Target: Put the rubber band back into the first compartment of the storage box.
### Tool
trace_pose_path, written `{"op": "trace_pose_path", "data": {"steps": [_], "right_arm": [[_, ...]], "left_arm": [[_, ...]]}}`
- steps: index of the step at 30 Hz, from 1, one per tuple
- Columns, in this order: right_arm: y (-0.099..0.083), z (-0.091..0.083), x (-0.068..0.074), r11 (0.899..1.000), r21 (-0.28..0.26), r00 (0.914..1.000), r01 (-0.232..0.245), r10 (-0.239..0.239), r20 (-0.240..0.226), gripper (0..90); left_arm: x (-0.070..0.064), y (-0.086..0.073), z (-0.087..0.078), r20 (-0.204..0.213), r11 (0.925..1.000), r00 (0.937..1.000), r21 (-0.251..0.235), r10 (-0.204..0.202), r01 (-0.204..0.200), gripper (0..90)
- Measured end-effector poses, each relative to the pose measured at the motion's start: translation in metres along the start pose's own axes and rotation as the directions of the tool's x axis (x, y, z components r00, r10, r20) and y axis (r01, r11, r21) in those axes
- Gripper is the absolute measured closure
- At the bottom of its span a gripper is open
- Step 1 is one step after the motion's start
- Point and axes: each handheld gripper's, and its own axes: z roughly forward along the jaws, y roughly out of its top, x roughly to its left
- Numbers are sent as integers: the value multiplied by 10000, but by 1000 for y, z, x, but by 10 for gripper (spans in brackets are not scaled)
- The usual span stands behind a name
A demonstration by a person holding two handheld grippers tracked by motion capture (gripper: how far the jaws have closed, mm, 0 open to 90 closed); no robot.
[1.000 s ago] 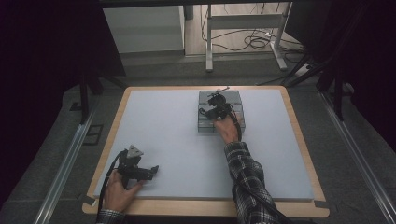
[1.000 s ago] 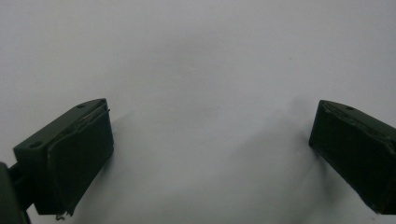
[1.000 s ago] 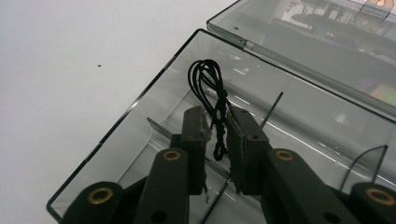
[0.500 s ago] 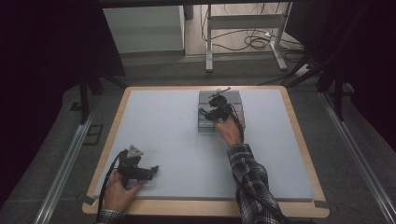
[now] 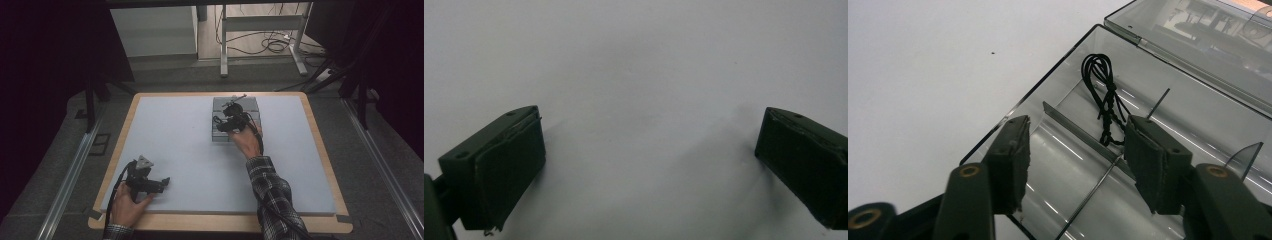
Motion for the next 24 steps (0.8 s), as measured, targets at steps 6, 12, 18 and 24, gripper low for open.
{"op": "trace_pose_path", "data": {"steps": [6, 12, 18, 24], "right_arm": [[-1, -5, -1, 10000, -71, 10000, -31, 30, -58, 373], [-2, -11, 0, 10000, -49, 9998, -44, 43, -184, 340], [-5, -16, 2, 10000, -34, 9996, -2, 1, -273, 310], [-7, -19, 5, 10000, 12, 9995, 93, -93, -310, 276]], "left_arm": [[0, 0, 0, -1, 10000, 10000, 1, 1, -1, 0], [0, 0, 0, 3, 10000, 10000, -3, 8, -8, 0], [0, 0, 0, -1, 10000, 10000, 9, 47, -47, 0], [0, 0, 0, 0, 10000, 10000, 0, 10, -10, 0]]}}
